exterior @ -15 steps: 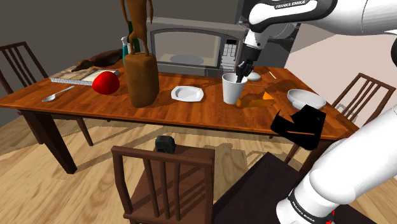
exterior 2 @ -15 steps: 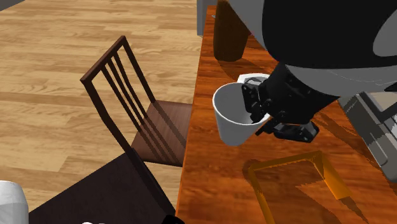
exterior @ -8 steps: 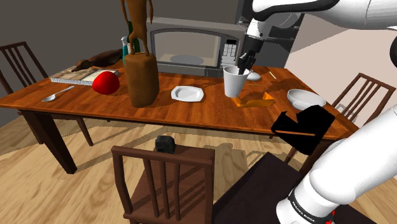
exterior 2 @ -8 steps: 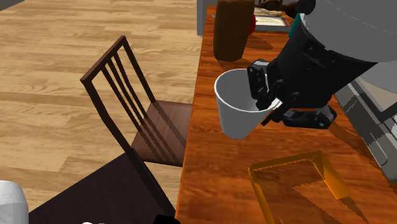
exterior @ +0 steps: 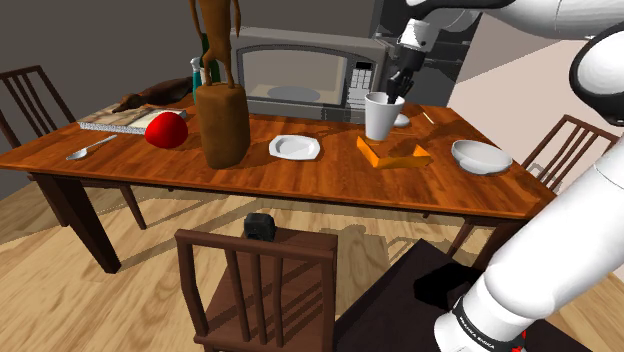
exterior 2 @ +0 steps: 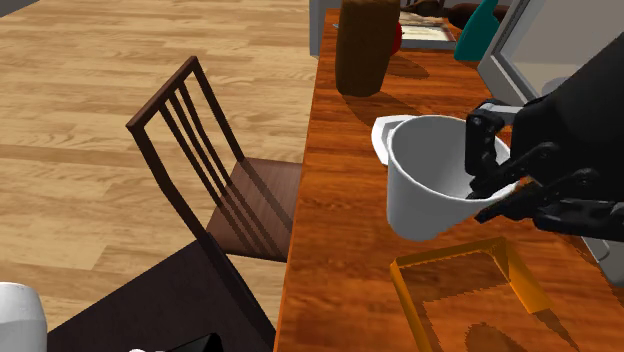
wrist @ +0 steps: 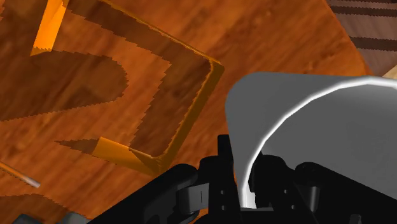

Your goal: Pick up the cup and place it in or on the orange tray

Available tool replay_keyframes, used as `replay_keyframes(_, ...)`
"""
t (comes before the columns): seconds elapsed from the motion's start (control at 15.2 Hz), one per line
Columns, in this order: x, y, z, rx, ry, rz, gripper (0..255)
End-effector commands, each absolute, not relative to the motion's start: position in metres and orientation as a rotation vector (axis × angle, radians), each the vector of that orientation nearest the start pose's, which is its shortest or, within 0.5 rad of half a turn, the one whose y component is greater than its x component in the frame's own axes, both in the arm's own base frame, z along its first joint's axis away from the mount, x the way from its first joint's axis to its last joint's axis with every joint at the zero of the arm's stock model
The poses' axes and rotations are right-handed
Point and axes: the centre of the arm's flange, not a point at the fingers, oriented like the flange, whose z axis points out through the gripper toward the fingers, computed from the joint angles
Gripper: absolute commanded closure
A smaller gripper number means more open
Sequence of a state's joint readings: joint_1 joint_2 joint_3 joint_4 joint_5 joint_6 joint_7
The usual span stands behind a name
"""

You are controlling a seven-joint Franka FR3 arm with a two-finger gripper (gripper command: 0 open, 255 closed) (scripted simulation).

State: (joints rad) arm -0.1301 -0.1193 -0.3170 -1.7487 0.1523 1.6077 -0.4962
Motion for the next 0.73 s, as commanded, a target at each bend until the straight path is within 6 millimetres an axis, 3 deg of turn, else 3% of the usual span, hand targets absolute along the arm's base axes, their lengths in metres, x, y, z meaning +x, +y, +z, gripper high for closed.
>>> replay_keyframes(0.0,0.472,-0.247,0.612,-2.959,-0.067,-0.091,255)
replay_keyframes(0.66,0.481,-0.372,0.632,-2.959,-0.067,-0.091,255)
